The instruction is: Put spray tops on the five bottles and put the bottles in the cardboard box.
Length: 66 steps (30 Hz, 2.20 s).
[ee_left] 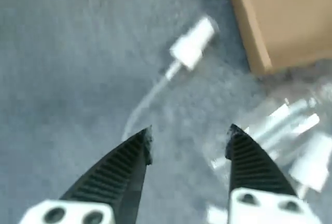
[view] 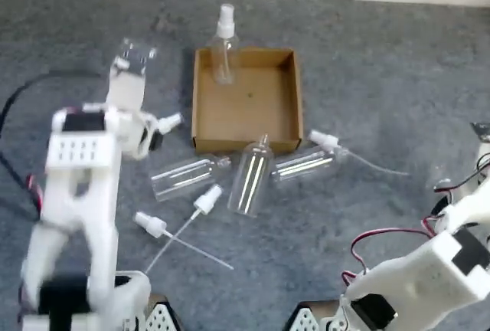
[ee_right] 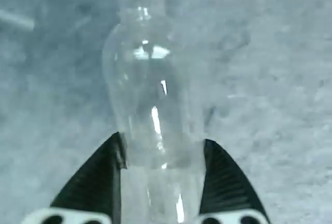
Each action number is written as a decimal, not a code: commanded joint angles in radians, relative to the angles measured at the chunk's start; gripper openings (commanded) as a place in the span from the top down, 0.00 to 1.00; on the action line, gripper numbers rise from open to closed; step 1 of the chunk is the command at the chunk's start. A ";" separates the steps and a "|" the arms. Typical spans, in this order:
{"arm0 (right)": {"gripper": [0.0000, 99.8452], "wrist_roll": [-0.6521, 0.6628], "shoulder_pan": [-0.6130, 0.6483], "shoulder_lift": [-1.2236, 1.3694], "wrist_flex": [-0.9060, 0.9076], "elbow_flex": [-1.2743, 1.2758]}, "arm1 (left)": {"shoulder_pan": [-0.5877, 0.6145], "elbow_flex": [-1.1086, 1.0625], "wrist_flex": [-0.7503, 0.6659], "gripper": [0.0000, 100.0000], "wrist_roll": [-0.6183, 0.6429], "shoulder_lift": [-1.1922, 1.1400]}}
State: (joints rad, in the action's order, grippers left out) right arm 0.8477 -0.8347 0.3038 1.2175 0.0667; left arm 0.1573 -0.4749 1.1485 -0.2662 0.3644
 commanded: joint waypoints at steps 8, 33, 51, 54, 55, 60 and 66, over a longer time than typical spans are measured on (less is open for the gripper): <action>0.99 -0.066 -0.019 0.071 -0.021 -0.120 | -0.031 0.816 0.181 0.82 -0.281 -0.737; 0.88 -0.020 0.047 0.070 0.120 -0.127 | -0.018 1.175 0.377 1.00 -0.270 -1.073; 0.81 -0.066 0.094 0.071 0.266 -0.289 | 0.024 0.874 0.612 1.00 -0.077 -0.441; 0.79 -0.066 0.094 0.071 0.266 -0.285 | -0.016 0.704 0.608 1.00 -0.077 -0.297; 0.79 -0.066 0.094 0.071 0.263 -0.285 | -0.028 0.644 0.594 1.00 -0.077 -0.249; 0.79 -0.071 0.097 0.071 0.260 -0.285 | -0.110 0.278 0.439 1.00 -0.037 -0.019; 0.79 -0.071 0.131 0.073 0.259 -0.288 | -0.199 -0.039 0.308 1.00 0.043 0.219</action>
State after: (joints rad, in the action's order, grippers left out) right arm 0.7894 -0.7319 0.3836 1.4737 -0.1634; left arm 0.0299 -0.3567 1.5336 -0.2708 0.4212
